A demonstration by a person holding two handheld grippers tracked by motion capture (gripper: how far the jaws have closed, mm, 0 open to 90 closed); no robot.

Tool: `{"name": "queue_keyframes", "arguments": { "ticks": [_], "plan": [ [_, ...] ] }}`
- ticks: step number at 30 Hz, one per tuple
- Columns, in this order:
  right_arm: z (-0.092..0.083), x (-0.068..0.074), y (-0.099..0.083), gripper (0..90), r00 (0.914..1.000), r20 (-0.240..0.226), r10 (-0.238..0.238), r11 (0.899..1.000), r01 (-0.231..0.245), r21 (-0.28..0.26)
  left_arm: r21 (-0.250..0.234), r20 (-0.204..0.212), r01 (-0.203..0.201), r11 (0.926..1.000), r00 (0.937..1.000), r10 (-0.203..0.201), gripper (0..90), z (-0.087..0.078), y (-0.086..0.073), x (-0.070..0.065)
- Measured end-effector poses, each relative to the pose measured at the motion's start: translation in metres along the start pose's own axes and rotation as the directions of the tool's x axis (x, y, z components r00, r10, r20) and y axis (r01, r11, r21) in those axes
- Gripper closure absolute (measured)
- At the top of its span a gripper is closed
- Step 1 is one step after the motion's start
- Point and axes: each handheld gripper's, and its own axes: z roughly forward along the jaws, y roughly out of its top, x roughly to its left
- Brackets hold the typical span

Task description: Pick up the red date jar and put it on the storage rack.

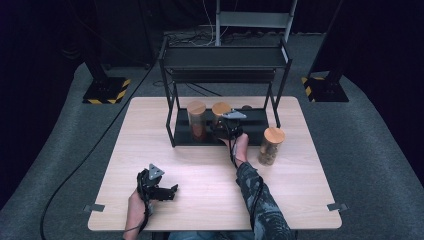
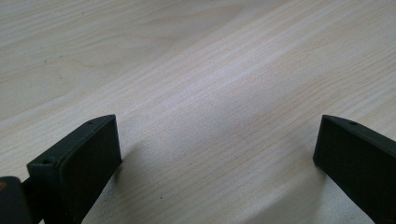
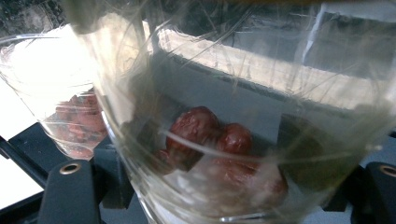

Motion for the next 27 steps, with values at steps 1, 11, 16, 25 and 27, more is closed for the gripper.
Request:
{"name": "queue_keyframes", "arguments": {
  "ticks": [1, 11, 16, 25, 27],
  "plan": [
    [0.0002, 0.0002, 0.0003, 24.4, 1.0000, 0.001, 0.000, 1.000, 0.000, 0.001, 0.000, 0.000, 0.000, 1.0000, 1.0000, 0.000, 0.2, 0.0000, 0.0000, -0.0001],
    [0.0005, 0.0004, 0.0006, 24.4, 1.0000, 0.001, 0.004, 1.000, -0.004, 0.004, -0.006, -0.008, -0.006, 1.0000, 1.0000, 0.006, 0.2, -0.0002, -0.0002, -0.0011],
    [0.0005, 0.0006, 0.0006, 24.3, 1.0000, 0.003, 0.004, 1.000, -0.004, 0.004, -0.005, -0.006, -0.004, 1.0000, 1.0000, 0.004, 0.2, -0.0001, -0.0002, -0.0010],
    [0.0015, 0.0005, 0.0018, 19.5, 1.0000, -0.003, 0.004, 0.999, -0.003, 0.032, -0.006, -0.007, -0.003, 1.0000, 1.0000, 0.003, 0.2, -0.0002, -0.0002, -0.0010],
    [0.0025, 0.0012, 0.0011, 14.2, 1.0000, -0.001, 0.005, 0.999, -0.005, 0.048, -0.005, -0.007, -0.002, 1.0000, 1.0000, 0.002, 0.2, -0.0002, -0.0003, -0.0010]
  ]
}}
